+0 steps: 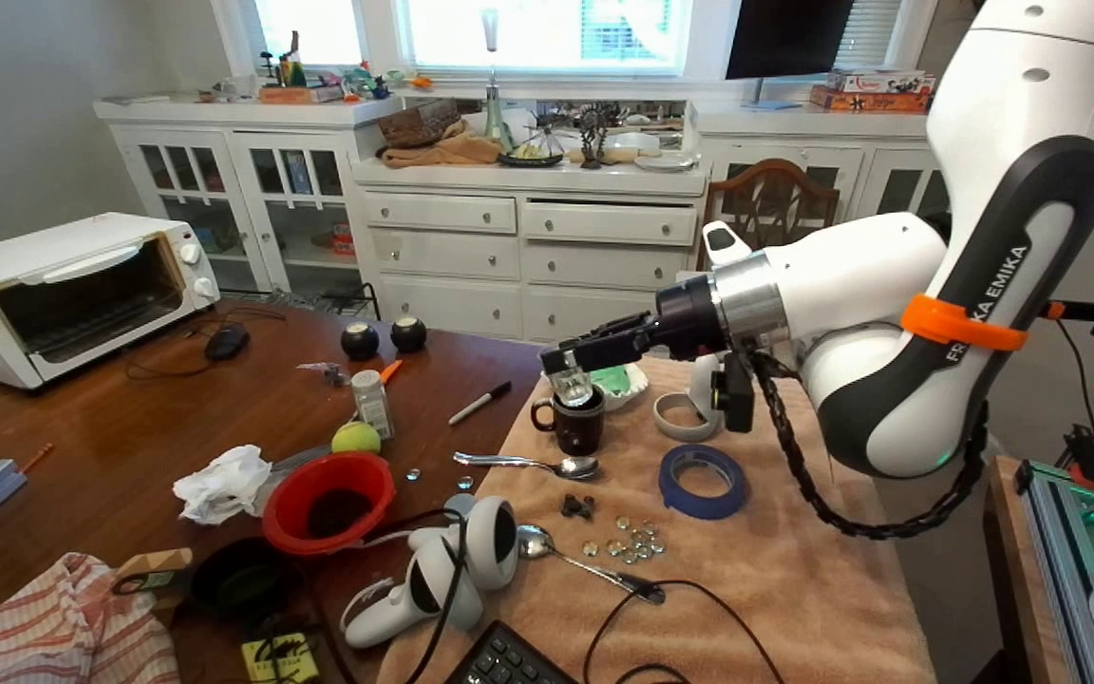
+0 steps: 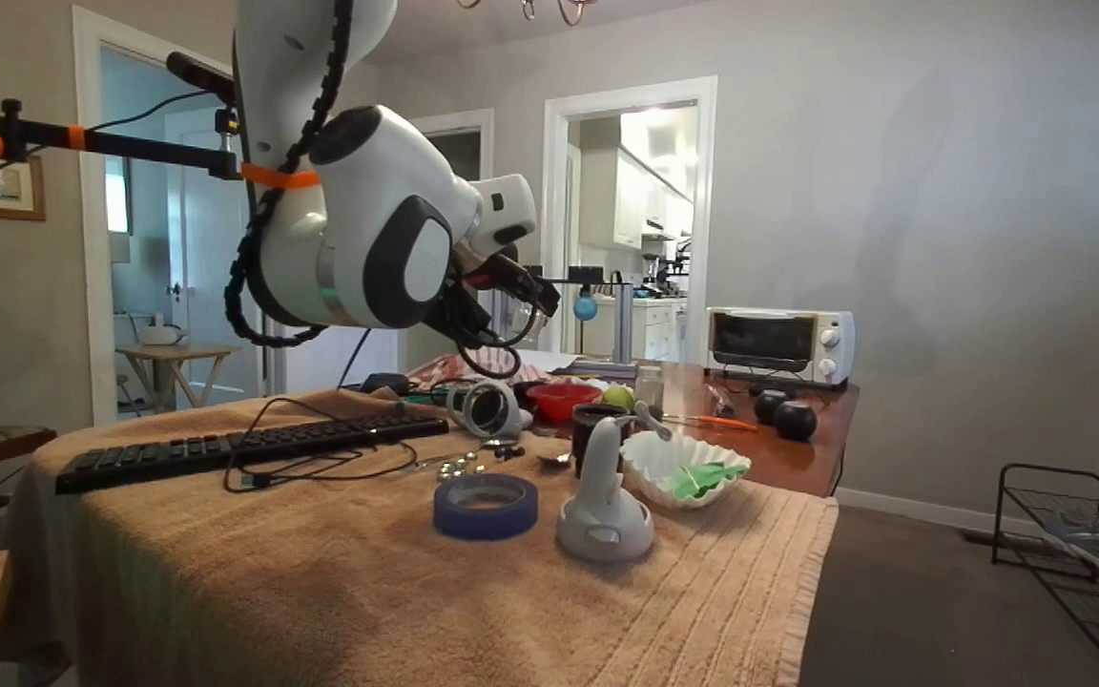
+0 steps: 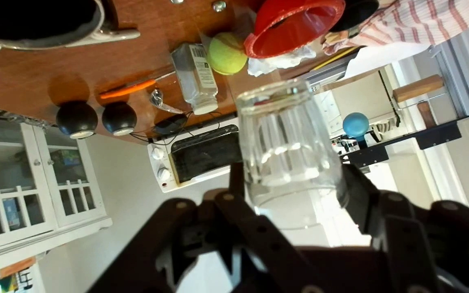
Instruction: Place the glass cup upright.
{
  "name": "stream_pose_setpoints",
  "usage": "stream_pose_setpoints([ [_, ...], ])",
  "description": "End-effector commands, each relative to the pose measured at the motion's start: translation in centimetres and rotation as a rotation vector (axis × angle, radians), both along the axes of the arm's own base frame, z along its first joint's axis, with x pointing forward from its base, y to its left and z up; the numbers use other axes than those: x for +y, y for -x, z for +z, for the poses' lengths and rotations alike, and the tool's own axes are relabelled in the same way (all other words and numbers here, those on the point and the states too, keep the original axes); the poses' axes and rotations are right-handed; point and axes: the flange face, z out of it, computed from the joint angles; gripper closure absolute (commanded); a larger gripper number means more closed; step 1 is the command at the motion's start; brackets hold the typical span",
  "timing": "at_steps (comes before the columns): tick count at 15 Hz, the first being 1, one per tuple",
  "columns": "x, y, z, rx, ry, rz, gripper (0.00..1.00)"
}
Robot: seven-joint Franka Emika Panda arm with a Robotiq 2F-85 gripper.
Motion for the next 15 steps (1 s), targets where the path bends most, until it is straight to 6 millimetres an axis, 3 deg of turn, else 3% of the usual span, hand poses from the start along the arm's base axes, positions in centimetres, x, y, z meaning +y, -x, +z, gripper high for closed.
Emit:
stream_pose_setpoints([
  [1, 0.3, -2.0, -1.6, -0.028, 0.002, -0.001, 0.66],
  [15, 0.7, -2.7, -9.0, -0.033, 0.103, 0.055, 0.66],
])
